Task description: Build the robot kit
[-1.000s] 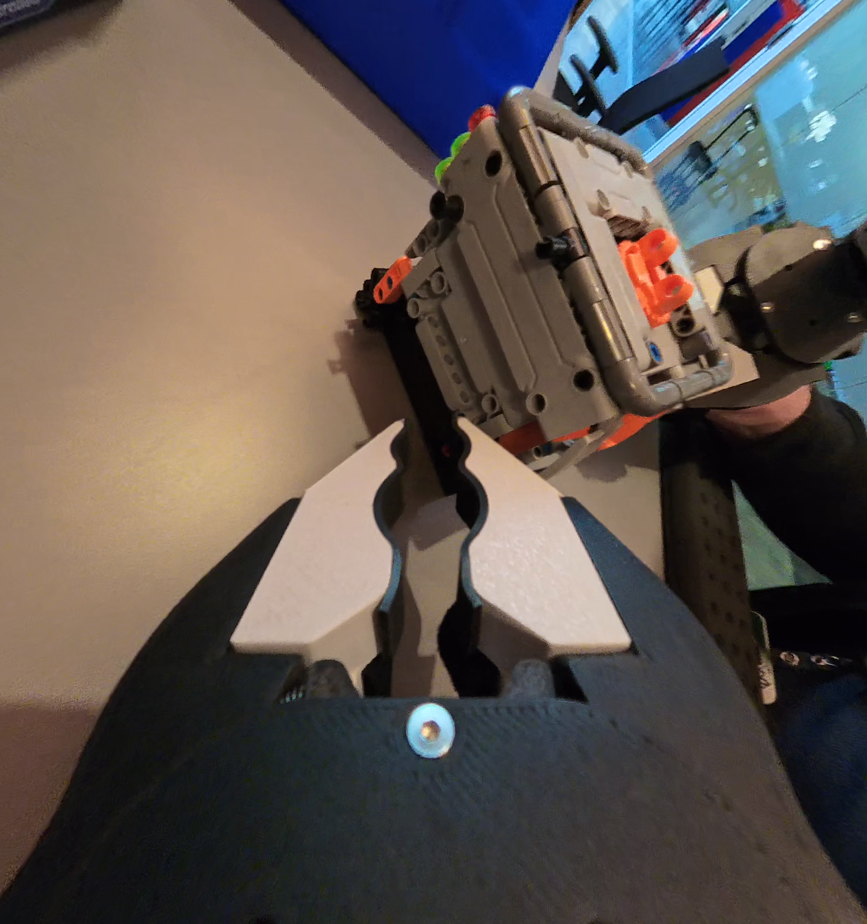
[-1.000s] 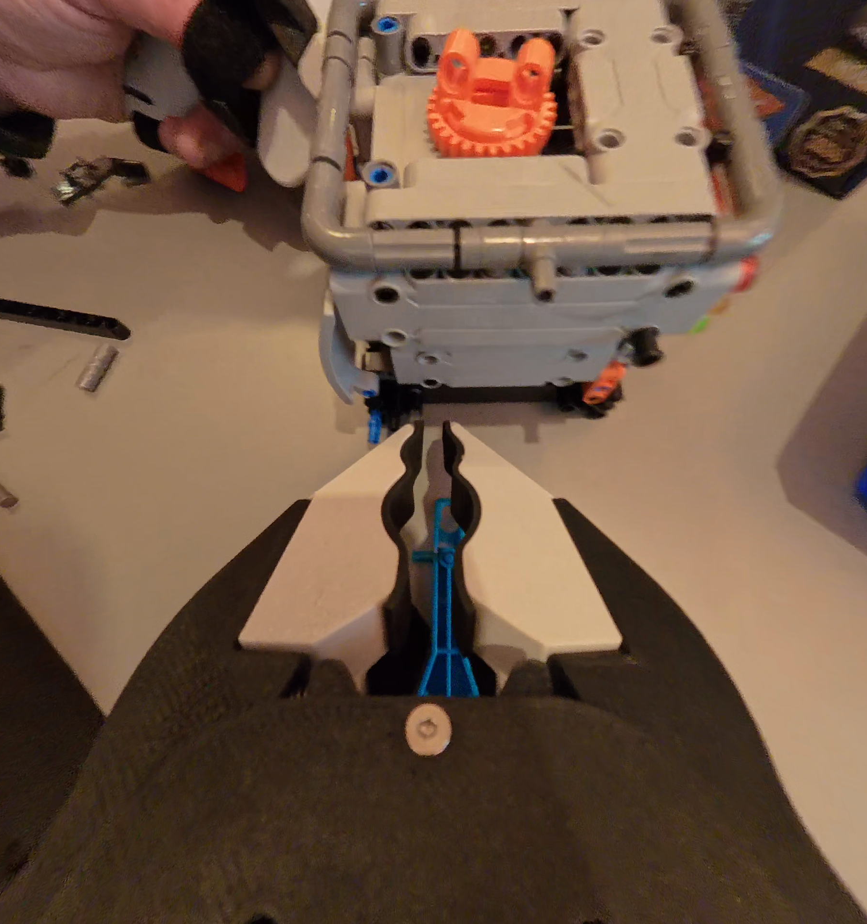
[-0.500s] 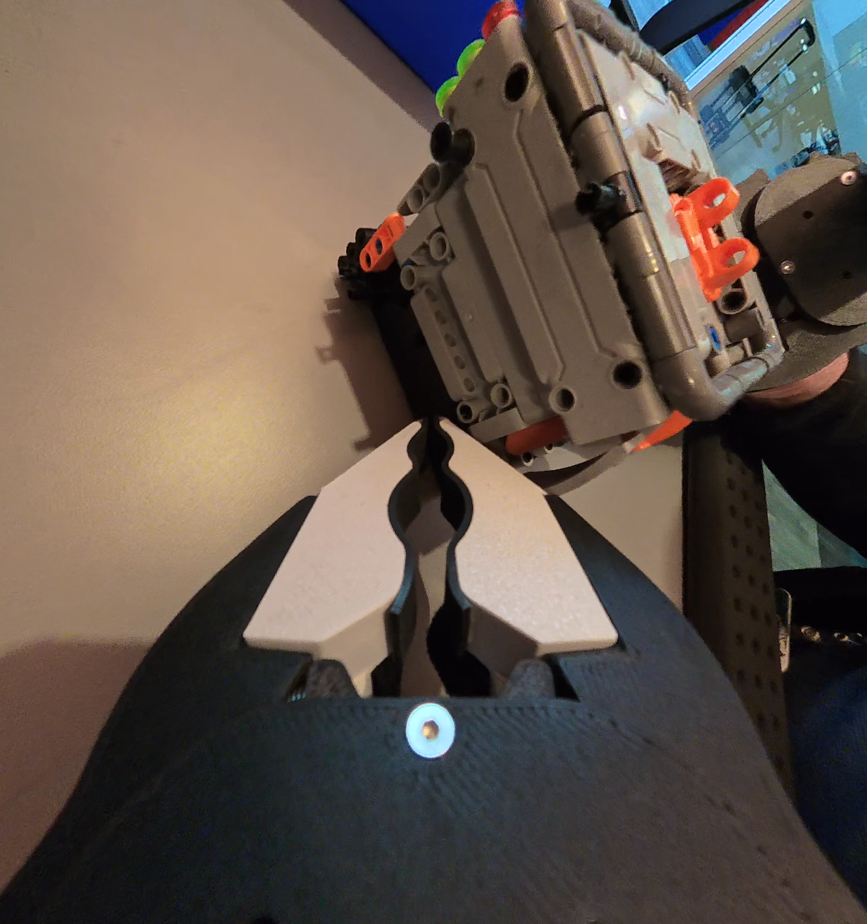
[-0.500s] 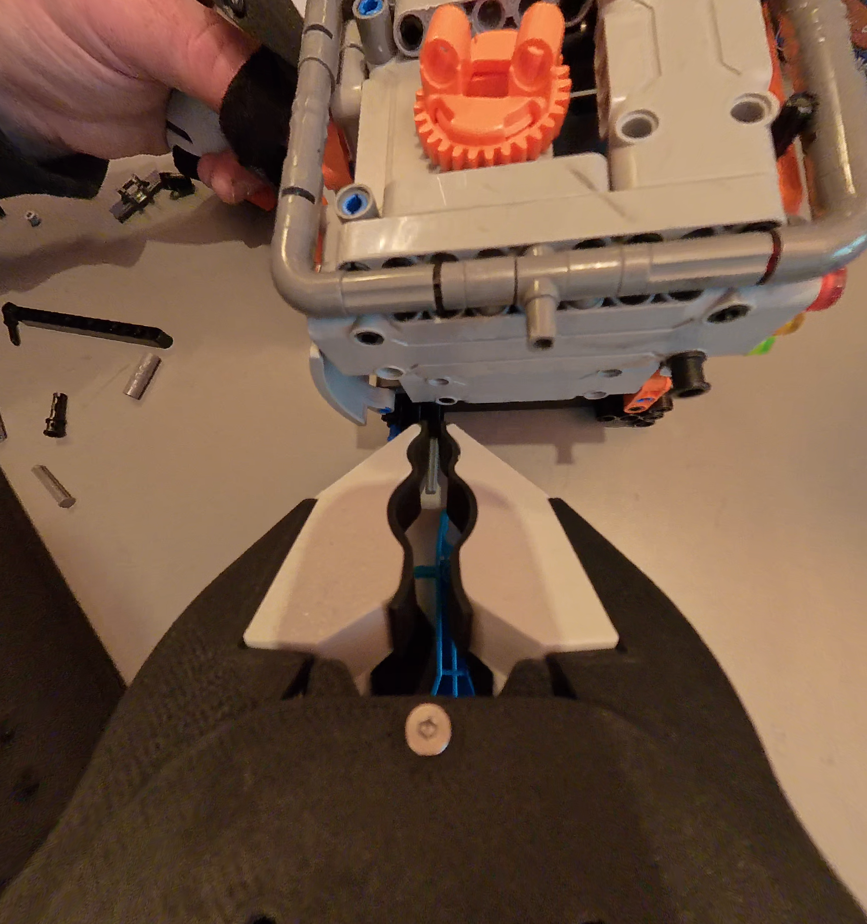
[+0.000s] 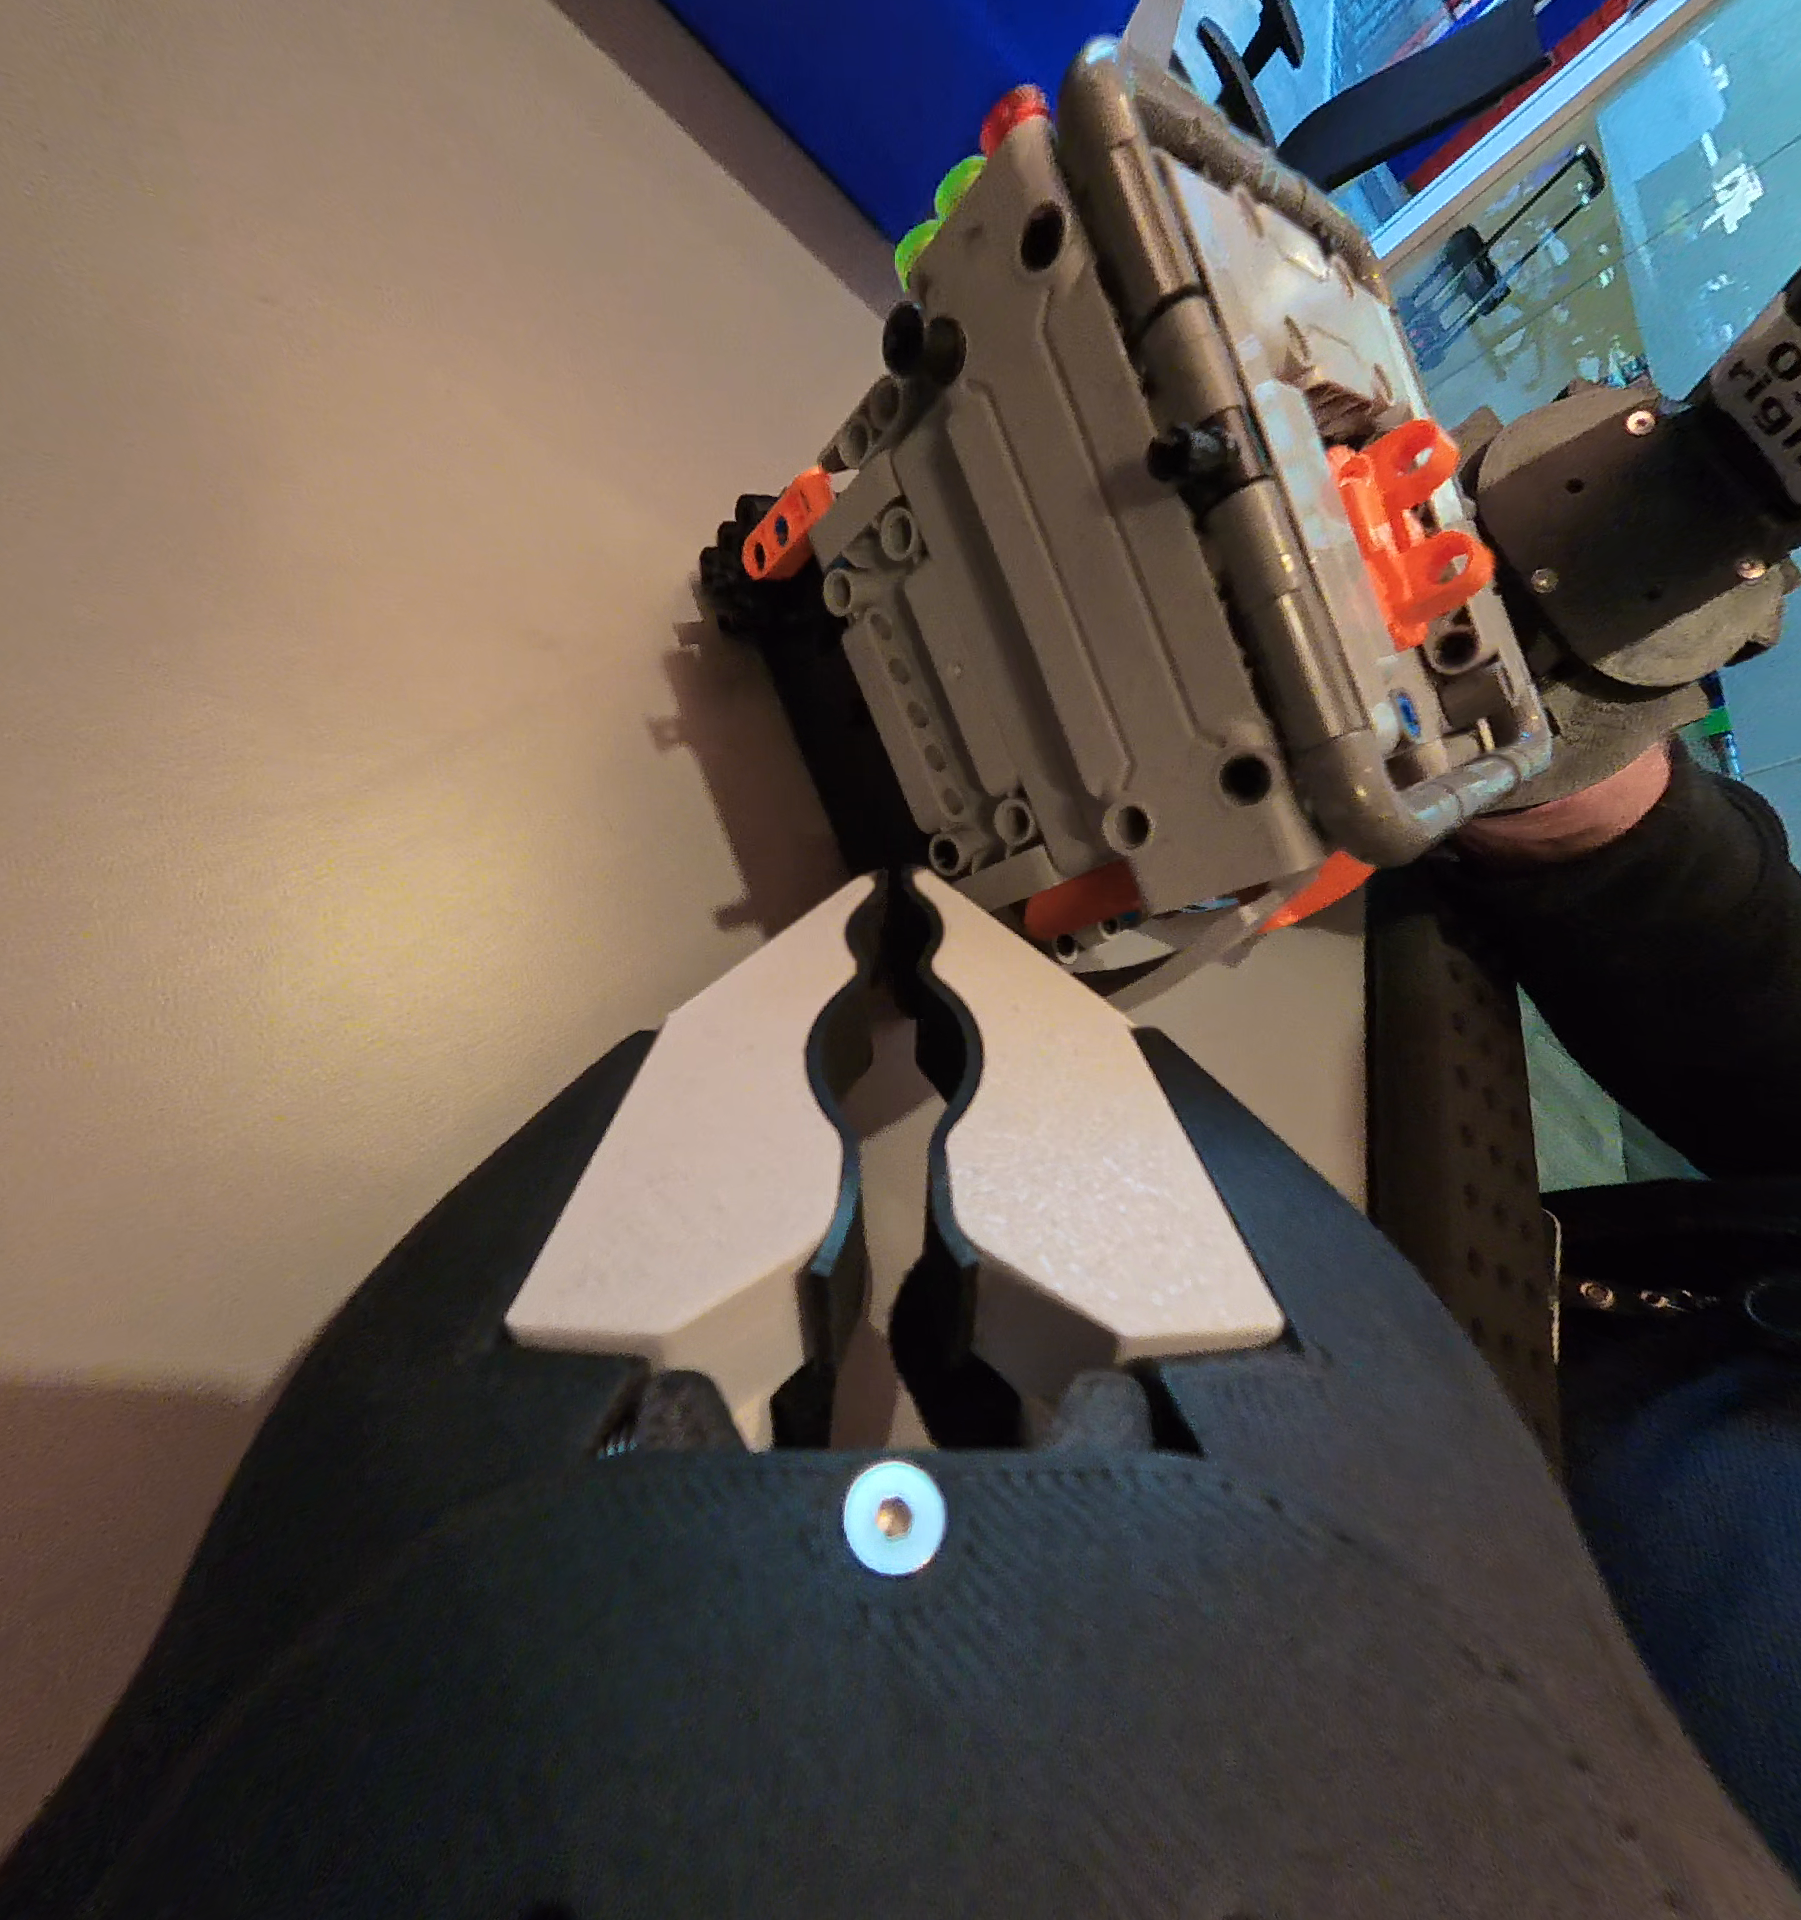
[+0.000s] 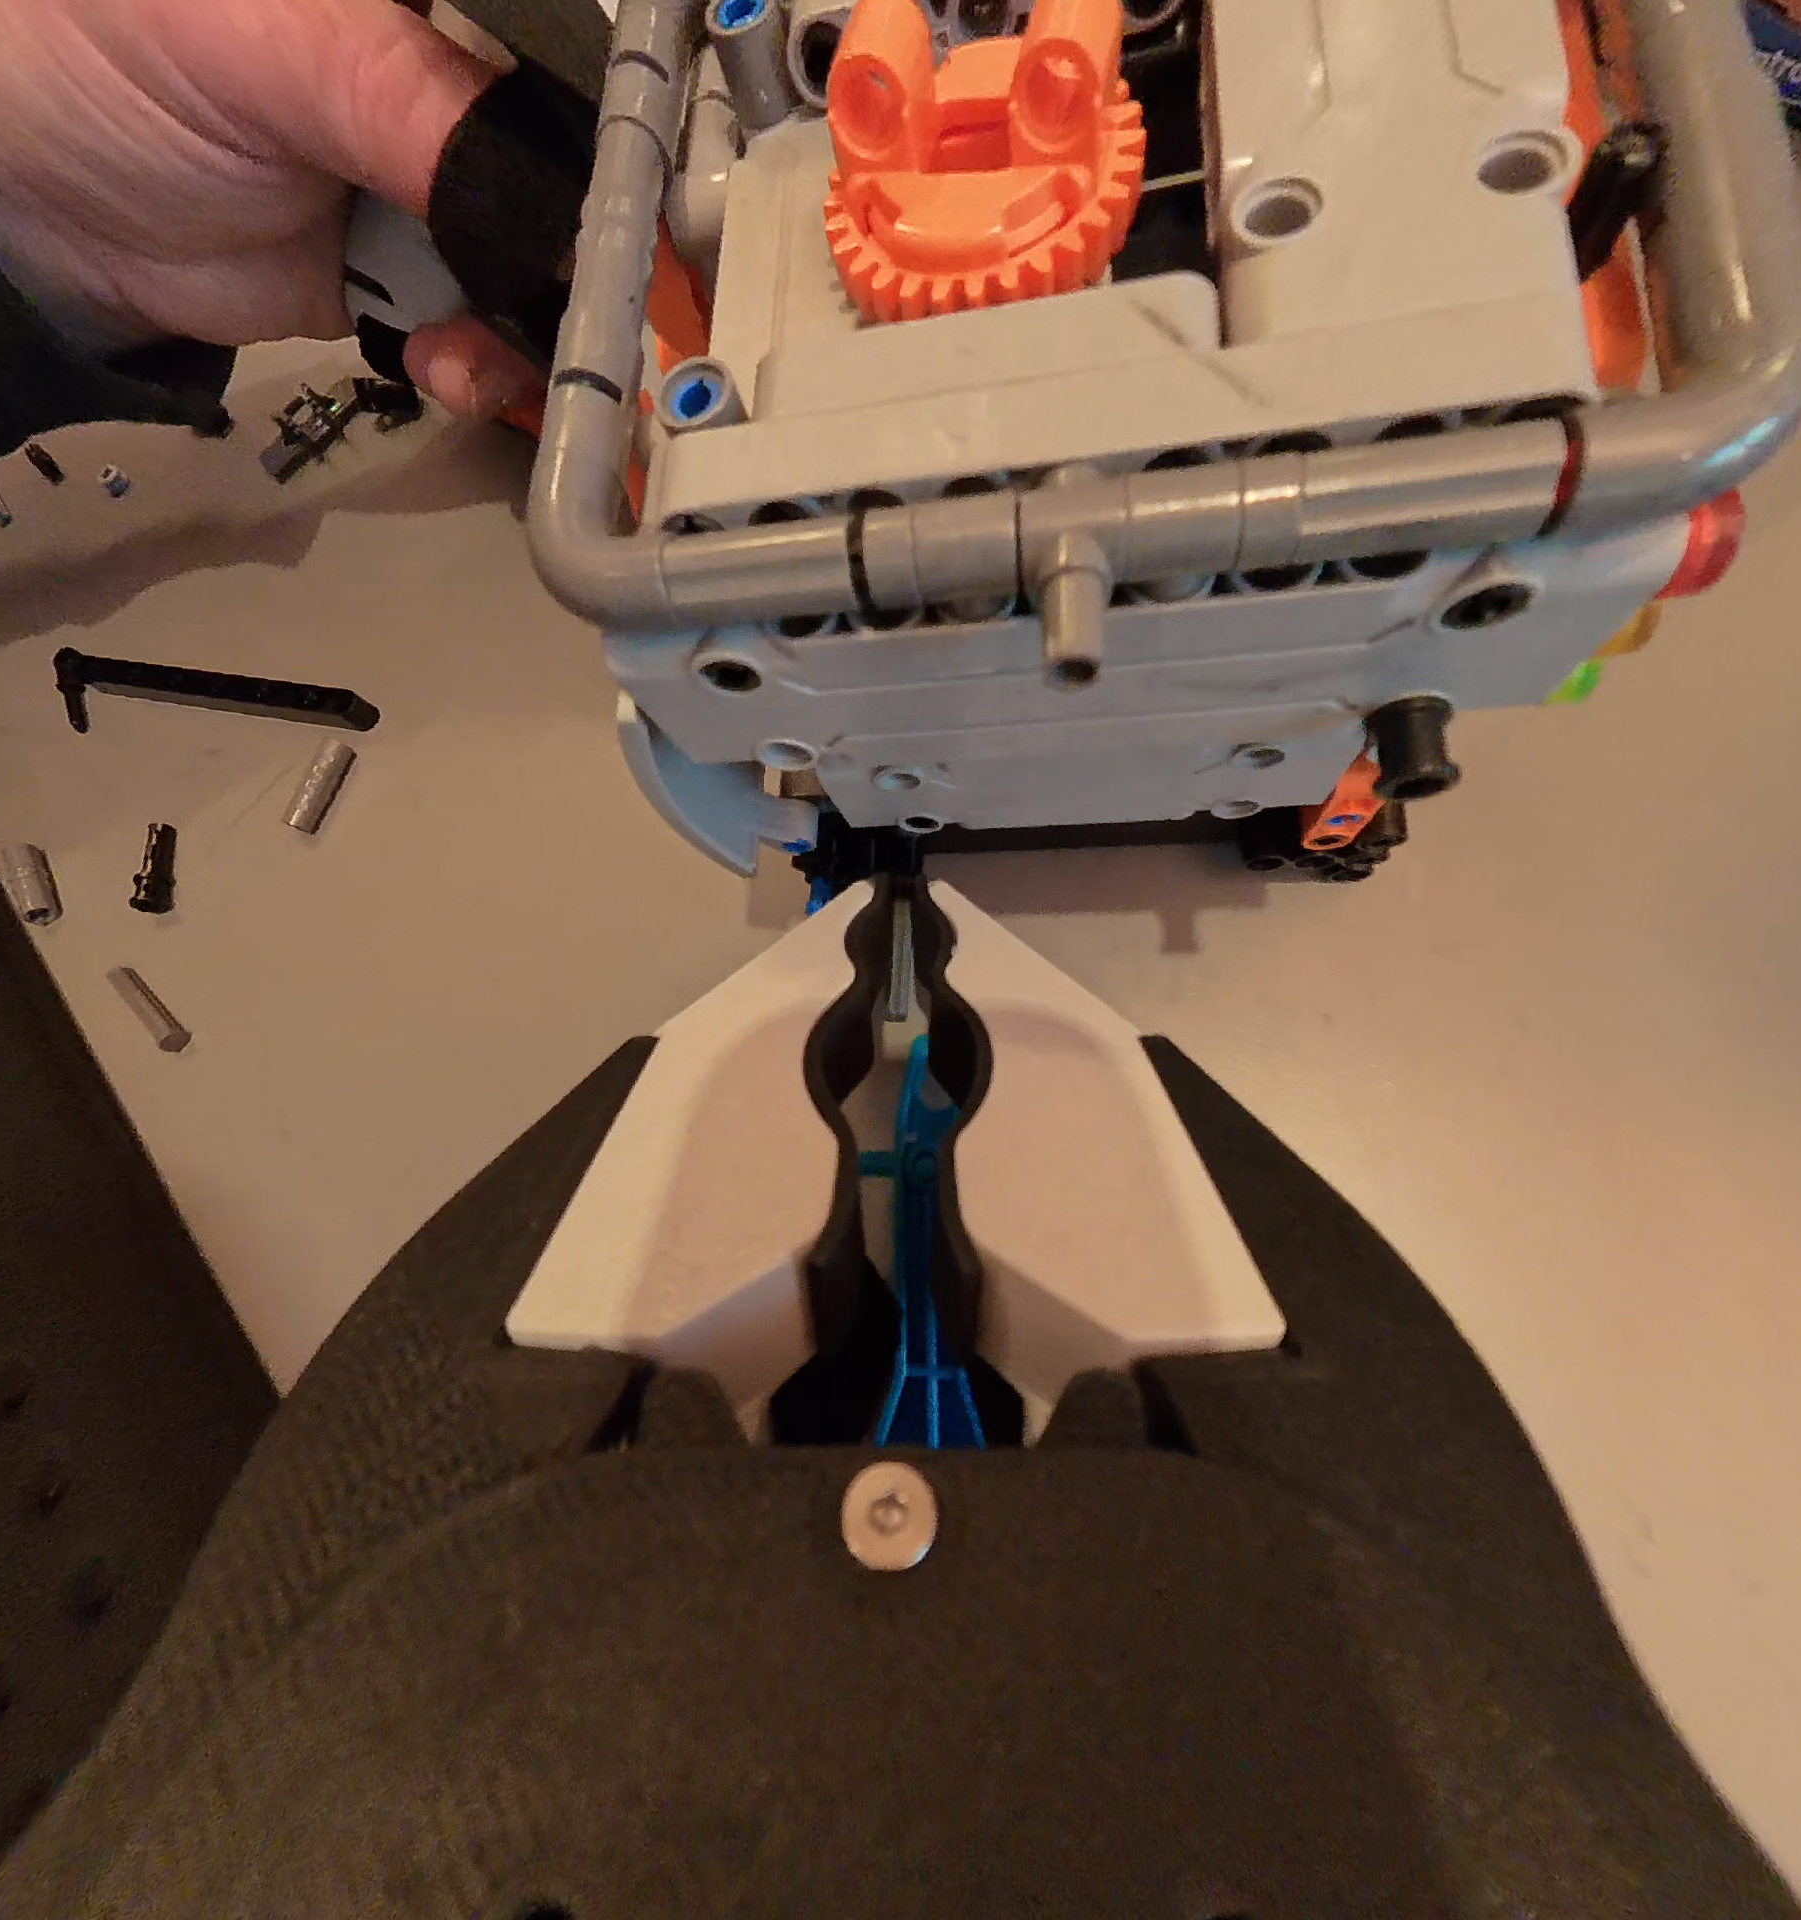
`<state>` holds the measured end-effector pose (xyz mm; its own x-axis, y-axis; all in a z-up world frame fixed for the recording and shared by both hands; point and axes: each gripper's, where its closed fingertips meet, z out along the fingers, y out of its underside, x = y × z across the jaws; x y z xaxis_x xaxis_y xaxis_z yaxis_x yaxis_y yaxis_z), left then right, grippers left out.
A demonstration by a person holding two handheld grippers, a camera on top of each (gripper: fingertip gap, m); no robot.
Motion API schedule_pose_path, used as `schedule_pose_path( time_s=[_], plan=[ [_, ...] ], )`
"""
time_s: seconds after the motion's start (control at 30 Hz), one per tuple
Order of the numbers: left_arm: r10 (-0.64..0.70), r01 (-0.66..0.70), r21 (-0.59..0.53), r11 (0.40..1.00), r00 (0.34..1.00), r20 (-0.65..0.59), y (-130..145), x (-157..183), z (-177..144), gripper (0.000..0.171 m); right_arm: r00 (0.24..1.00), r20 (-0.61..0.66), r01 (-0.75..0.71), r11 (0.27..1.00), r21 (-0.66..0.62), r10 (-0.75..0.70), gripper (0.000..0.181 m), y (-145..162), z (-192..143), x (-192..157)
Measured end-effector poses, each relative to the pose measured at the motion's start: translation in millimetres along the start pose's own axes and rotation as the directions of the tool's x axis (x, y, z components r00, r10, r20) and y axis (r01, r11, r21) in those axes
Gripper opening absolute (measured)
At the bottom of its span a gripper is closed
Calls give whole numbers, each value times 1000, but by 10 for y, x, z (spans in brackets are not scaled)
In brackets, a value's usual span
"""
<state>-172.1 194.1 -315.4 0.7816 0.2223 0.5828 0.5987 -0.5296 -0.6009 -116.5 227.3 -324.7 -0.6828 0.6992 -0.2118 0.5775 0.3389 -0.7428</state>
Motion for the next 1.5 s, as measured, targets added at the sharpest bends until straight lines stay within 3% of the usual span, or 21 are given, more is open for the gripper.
schedule_pose_path(
  time_s=[0.3, 0.47, 0.53, 0.63, 0.73, 0.83, 1.03, 1.5],
  plan=[
    [29, -26, -58, 998, 998, 50, 67, -48, 53, 0, 1000, 6, -2, 1000, -2, 2, 0, -2, 6, -2],
    [-41, 39, 48, 998, 998, 51, -75, -126, -233, 27, 1000, 4, 4, 1000, -1, -4, 0, -6, 4, 1],
    [-65, 70, 124, 990, 997, -37, -186, 8, -366, 46, 1000, 1, 7, 1000, -2, -7, 0, -6, 4, 3],
    [-96, 118, 185, 976, 988, -122, -278, 141, -502, 61, 1000, 4, 5, 1000, 0, -5, 0, -6, 4, 3],
    [-109, 143, 190, 971, 978, -175, -314, 262, -544, 81, 1000, -3, 11, 1000, -4, -11, 0, -9, 3, 2],
    [-124, 179, 225, 958, 963, -237, -431, 362, -567, 85, 1000, 0, 9, 1000, -3, -9, 0, -9, 5, -3],
    [-141, 154, 57, 986, 973, -182, -345, 466, -157, 70, 1000, -11, 21, 1000, -10, -22, 0, -17, 23, -11],
    [-214, 256, 126, 958, 938, -274, -353, 444, -121, 64, 997, -46, 63, 998, -16, -64, 0, -47, 54, -23]
  ],
)
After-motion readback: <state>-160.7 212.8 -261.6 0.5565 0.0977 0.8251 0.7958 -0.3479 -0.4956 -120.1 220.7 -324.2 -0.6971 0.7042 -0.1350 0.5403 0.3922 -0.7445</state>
